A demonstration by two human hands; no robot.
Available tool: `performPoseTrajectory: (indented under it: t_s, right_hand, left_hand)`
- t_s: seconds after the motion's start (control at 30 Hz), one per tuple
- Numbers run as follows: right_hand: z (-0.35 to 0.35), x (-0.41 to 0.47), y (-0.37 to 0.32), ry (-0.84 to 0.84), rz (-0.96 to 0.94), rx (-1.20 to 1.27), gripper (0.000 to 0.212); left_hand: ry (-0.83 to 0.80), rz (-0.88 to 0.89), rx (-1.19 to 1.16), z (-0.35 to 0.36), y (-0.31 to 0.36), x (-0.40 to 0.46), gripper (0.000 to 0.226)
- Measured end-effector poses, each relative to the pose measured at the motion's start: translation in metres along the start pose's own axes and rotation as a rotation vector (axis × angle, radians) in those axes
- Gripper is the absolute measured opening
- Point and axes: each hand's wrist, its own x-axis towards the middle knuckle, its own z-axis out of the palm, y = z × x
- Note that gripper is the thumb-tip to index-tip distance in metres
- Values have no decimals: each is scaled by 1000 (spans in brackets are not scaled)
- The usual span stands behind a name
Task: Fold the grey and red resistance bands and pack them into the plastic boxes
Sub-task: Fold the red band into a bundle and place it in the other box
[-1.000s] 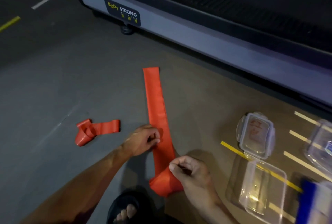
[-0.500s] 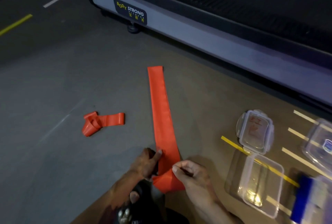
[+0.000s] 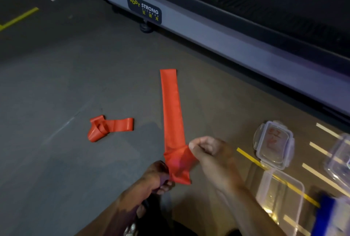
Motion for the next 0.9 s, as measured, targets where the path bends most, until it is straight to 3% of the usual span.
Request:
performPoseTrajectory:
  t_s: [0.2,0.3,0.43,0.5,0.63,0.73,0.9]
  right_hand:
    - [13,52,-48,-35,-172,109,19]
    - [23,74,-62,-20,-195,176,20]
    - [34,95,-61,-39,-184,198,20]
    - [36,101,-59,-45,-181,227,17]
    - [39,103,-55,-73,-207,271,17]
    - [40,100,-56,-63,-228,300,15]
    - [35,97,-62,-48,-277,327,15]
  left_hand:
    - [52,126,265,-23,7,-4,4]
    - [144,190,327,-38,10,2,6]
    - [418,316,467,-64,9,18,5]
    - [447,429,413,-71,10,25,21]
    - [261,684,28,-68,25,25,50]
    - [44,760,-139,-63,39,28,72]
    - [-56,688,-233,-55,37,34,58]
